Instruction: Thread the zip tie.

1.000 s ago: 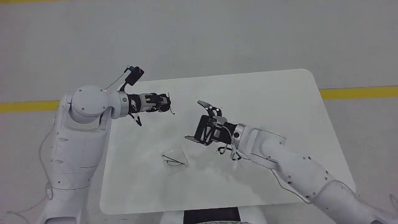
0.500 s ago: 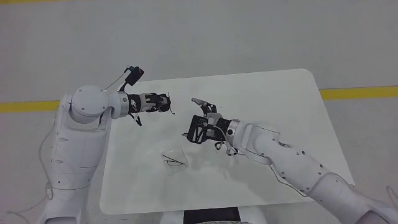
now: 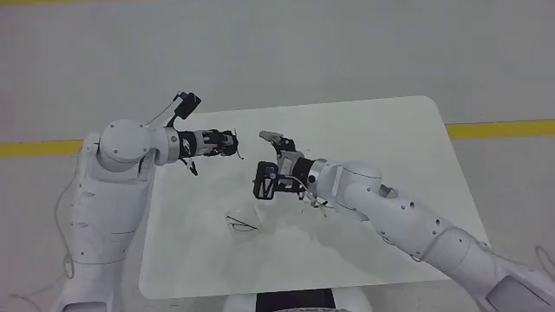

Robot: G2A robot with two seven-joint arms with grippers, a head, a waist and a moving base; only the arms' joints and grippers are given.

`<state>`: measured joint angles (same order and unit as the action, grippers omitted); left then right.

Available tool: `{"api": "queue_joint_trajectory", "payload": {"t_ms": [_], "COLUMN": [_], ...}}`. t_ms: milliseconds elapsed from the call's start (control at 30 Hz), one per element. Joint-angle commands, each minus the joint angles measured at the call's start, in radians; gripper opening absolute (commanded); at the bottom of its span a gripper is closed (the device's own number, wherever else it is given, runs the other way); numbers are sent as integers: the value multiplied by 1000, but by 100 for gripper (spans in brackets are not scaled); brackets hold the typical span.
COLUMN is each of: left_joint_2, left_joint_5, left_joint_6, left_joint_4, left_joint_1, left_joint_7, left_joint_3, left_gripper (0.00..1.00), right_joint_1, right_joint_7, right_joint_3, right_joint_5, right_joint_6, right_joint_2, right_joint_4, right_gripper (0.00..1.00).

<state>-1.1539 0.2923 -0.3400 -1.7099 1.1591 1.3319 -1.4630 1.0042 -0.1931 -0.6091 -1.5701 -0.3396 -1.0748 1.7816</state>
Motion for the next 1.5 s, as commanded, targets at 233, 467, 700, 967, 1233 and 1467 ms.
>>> {"api": "queue_joint_trajectory", "payload": {"t_ms": [233,467,700,967,1233,1467], "left_joint_2": [0,0,0,0,0,0], "left_joint_5": [0,0,0,0,0,0], "left_joint_6": [0,0,0,0,0,0], "left_joint_4": [0,0,0,0,0,0], "left_joint_1": [0,0,0,0,0,0], "left_joint_7": [0,0,0,0,0,0], "left_joint_3": [0,0,0,0,0,0], "left_gripper": [0,0,0,0,0,0], "right_joint_1": [-82,-73,-82,-97,-102,-107], "right_joint_7": [2,0,-8,20,40,48], "right_joint_3": [89,84,97,111,105,111], "right_joint_5": [0,0,0,0,0,0], "right_joint_6": [0,6,0,6,1,0], "right_joint_2": [5,5,-4,-29,-48,-52], "right_joint_4": [7,7,-16,-67,-98,-100], "right_gripper": [100,100,62,30,22,23]}}
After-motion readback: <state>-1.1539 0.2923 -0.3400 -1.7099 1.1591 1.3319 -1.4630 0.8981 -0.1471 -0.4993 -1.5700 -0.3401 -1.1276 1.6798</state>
